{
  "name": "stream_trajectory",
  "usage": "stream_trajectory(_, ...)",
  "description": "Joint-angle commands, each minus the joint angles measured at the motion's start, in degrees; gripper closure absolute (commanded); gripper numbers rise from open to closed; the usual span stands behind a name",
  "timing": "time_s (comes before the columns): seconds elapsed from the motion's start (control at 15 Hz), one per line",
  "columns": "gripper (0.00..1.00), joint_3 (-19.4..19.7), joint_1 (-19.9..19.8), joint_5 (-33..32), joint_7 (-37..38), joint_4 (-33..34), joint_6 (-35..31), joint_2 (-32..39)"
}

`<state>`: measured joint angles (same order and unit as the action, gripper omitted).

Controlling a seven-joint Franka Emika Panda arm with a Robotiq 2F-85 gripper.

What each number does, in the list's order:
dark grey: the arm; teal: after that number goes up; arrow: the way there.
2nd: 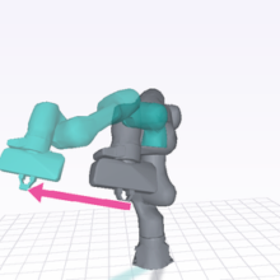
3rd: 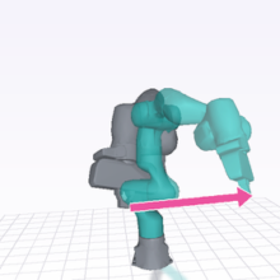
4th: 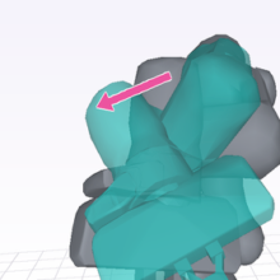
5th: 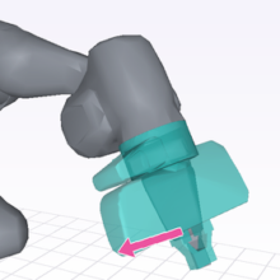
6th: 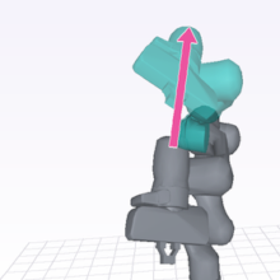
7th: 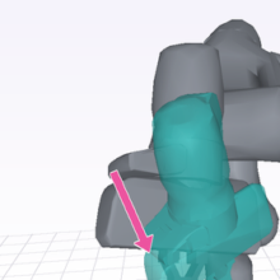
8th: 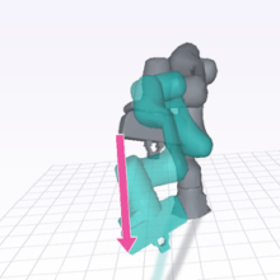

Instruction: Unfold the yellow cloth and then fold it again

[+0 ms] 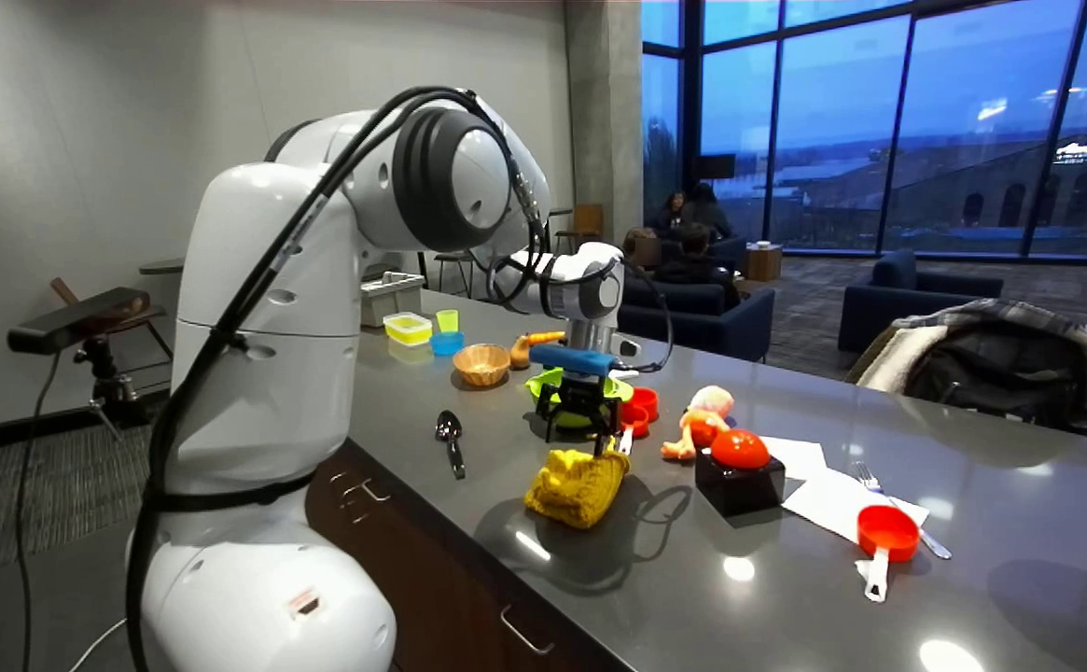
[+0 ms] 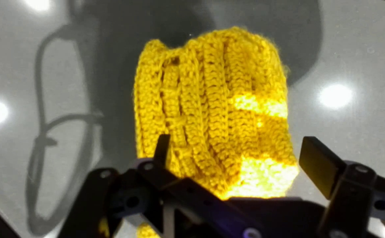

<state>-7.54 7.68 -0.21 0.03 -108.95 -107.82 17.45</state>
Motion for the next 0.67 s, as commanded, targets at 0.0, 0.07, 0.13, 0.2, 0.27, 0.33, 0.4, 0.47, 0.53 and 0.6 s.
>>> stream_trajectory(0.0, 0.0, 0.72, -0.12, 1.22, 3.39, -6.19, -1.06, -4.73)
stream_trajectory(0.07, 0.0, 0.84, -0.19, 1.67, 4.0, -7.33, -1.16, -5.21)
stream_trajectory(0.13, 0.0, 0.94, -0.32, 2.19, 4.4, -8.74, -1.6, -5.64)
stream_trajectory(0.2, 0.0, 1.05, -0.39, 2.64, 4.83, -9.93, -2.09, -5.91)
stream_trajectory(0.27, 0.0, 1.08, -0.52, 3.41, 4.95, -11.21, -2.44, -6.33)
stream_trajectory(0.33, 0.0, 1.1, -0.69, 4.11, 4.87, -12.44, -3.28, -6.5)
stream_trajectory(0.4, 0.0, 1.15, -0.8, 4.82, 4.65, -13.5, -3.9, -6.65)
stream_trajectory(0.47, 0.0, 1.18, -0.95, 5.45, 4.36, -14.46, -4.75, -6.63)
stream_trajectory(0.53, 0.0, 1.21, -1.12, 6.21, 3.98, -15.44, -5.64, -6.6)
stream_trajectory(0.6, 0.0, 1.22, -1.26, 6.77, 3.79, -16.14, -6.35, -6.48)
